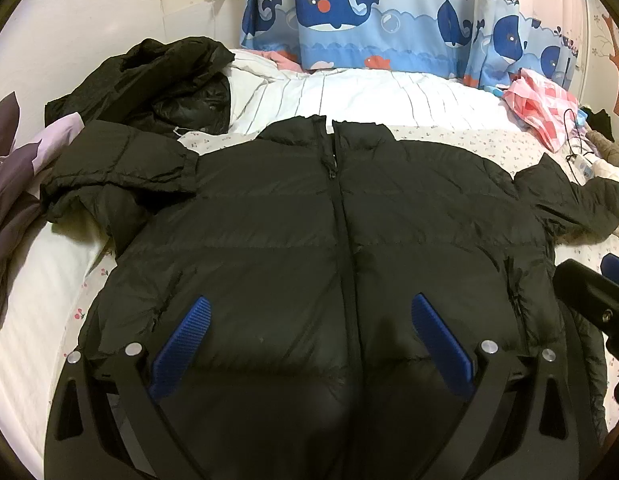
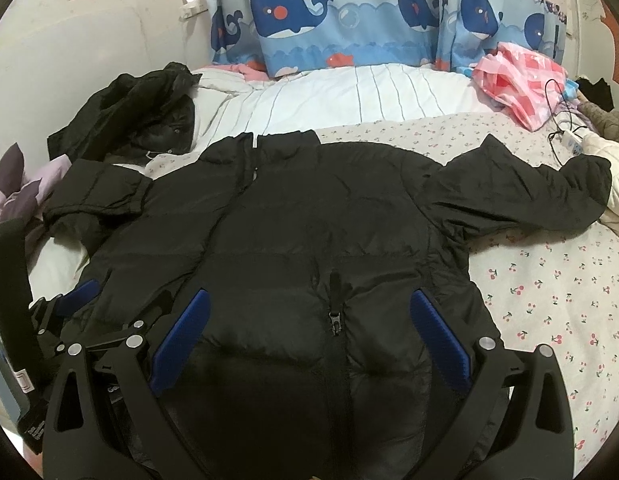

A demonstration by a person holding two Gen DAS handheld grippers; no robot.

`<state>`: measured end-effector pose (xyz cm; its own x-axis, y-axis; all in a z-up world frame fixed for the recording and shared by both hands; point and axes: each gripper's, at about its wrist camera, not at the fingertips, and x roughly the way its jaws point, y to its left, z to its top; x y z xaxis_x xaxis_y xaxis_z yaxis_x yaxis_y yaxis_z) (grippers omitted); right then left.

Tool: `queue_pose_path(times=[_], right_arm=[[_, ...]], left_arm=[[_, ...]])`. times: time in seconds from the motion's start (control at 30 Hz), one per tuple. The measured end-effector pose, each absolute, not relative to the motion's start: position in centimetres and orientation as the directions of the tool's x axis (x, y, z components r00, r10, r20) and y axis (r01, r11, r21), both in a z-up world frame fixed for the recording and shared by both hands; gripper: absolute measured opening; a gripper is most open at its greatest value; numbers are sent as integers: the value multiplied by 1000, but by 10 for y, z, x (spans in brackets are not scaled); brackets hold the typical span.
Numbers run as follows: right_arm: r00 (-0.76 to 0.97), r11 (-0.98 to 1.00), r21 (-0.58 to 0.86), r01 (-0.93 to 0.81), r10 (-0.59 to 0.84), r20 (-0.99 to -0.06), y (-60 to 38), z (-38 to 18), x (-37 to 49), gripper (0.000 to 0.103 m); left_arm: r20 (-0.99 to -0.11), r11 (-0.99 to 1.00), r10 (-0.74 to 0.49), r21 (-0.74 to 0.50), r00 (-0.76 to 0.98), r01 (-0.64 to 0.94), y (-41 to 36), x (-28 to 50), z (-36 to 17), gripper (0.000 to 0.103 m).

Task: Fold large clothes

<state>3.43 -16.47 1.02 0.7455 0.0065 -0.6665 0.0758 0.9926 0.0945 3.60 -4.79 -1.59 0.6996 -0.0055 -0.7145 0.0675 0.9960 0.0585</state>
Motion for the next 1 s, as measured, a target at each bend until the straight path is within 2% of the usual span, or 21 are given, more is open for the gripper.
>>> queue_pose_path(times=[0.17, 0.33, 0.5, 0.57, 0.7, 0.9, 0.93, 1.0], right_arm=[[709, 986, 148, 80, 48, -703, -188, 15, 43, 97], [707, 921, 319, 226, 70, -704, -292, 33, 43, 97], [721, 824, 319, 469, -148, -677, -447, 41, 28, 97], [699, 738, 369, 565, -190, -690, -521, 27, 25, 97], [704, 622, 493, 609, -138, -696, -612, -15, 34, 97], [729, 518, 606, 604, -54, -682, -660, -76, 71, 97], [739, 512, 621, 593, -39, -673, -663, -84, 76, 96], [758, 509, 655, 559, 8, -652, -666, -96, 89, 75]], left_arm=[[-719, 998, -16, 34, 695, 58, -45, 41, -16, 97], [-736, 999, -27, 7, 677, 47, -37, 46, -19, 97], [-746, 999, -44, -21, 664, 42, -31, 47, -21, 97], [-752, 999, -44, -23, 657, 41, -31, 49, -23, 97], [-764, 999, -47, -36, 644, 30, -31, 54, -28, 97], [-775, 997, -61, -70, 629, 10, -29, 61, -35, 97], [-775, 997, -64, -77, 628, 6, -29, 61, -35, 97], [-775, 995, -77, -101, 627, -3, -26, 62, -34, 97]])
